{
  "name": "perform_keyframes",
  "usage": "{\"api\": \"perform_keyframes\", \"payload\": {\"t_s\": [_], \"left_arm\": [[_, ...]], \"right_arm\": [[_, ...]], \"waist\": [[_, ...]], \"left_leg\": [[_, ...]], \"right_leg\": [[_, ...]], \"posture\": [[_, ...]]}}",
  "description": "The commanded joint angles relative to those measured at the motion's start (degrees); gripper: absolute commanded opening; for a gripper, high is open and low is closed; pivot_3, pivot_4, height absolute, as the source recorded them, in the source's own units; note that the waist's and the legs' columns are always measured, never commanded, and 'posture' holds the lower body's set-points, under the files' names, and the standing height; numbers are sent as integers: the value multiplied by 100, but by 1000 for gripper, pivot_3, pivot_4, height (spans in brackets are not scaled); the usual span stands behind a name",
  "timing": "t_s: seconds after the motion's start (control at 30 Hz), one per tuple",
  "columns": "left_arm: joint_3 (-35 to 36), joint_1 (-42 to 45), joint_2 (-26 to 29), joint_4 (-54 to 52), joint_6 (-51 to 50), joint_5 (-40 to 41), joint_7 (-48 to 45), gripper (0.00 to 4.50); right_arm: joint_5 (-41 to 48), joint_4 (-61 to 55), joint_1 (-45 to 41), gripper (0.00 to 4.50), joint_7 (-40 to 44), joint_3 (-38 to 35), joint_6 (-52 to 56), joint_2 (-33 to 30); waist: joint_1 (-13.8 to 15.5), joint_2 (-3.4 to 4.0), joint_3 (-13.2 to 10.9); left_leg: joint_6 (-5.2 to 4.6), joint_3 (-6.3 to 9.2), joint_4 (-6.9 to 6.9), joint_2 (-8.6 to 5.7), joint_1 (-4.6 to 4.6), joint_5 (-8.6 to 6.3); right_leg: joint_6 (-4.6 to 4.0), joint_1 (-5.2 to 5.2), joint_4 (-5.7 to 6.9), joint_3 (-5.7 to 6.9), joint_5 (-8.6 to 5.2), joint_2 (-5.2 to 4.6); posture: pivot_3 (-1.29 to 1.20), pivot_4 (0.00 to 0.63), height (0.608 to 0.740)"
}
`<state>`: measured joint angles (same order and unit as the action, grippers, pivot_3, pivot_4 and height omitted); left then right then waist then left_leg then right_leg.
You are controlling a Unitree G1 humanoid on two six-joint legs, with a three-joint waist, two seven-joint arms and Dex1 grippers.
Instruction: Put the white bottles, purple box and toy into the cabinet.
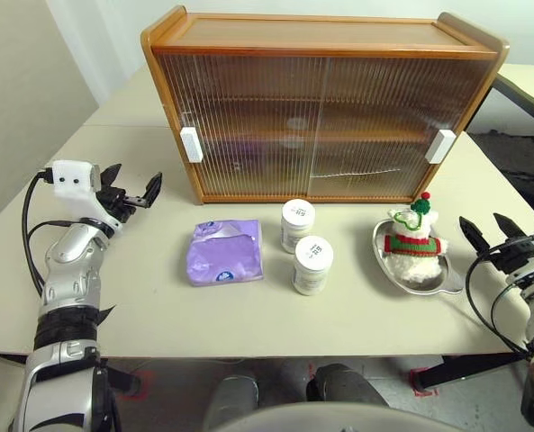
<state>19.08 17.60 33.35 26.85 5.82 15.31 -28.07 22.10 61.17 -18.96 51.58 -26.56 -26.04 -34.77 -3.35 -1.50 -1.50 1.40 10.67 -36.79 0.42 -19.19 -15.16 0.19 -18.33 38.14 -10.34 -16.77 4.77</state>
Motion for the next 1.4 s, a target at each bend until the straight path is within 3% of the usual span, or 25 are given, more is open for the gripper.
{"api": "perform_keyframes", "payload": {"t_s": [0.03,0.6,0.83,1.17,1.4], "left_arm": [[-95,41,-62,70,50,-89,-18,4500],[-116,-36,-94,42,136,-113,-130,4500],[22,-113,-63,-73,11,55,-212,4500],[-102,203,-203,109,-103,77,-319,4500],[137,111,24,167,4,195,-503,4500]], "right_arm": [[48,-80,53,4483,6,-56,-17,-29],[121,-133,-25,4483,-54,-143,55,-231],[433,-258,-203,4483,645,-248,501,-386],[445,-568,-56,4483,521,-235,566,-230],[645,-639,-21,4483,861,-351,737,-368]], "waist": [[-33,0,0],[-58,0,0],[-57,0,0],[-109,0,0],[-173,-1,0]], "left_leg": [[0,-2,0,1,0,0],[0,-4,-1,-1,-1,0],[0,-8,-2,-1,1,0],[-1,-7,-4,-6,-1,0],[-2,-9,-4,-5,-1,-1]], "right_leg": [[0,0,0,0,0,0],[27,0,-1,2,-12,1],[33,1,0,5,-13,4],[11,3,-1,3,1,3],[41,3,-1,4,-14,4]], "posture": [[-70,0,740],[-65,0,740],[-71,0,740],[-134,0,740],[-77,0,740]]}}
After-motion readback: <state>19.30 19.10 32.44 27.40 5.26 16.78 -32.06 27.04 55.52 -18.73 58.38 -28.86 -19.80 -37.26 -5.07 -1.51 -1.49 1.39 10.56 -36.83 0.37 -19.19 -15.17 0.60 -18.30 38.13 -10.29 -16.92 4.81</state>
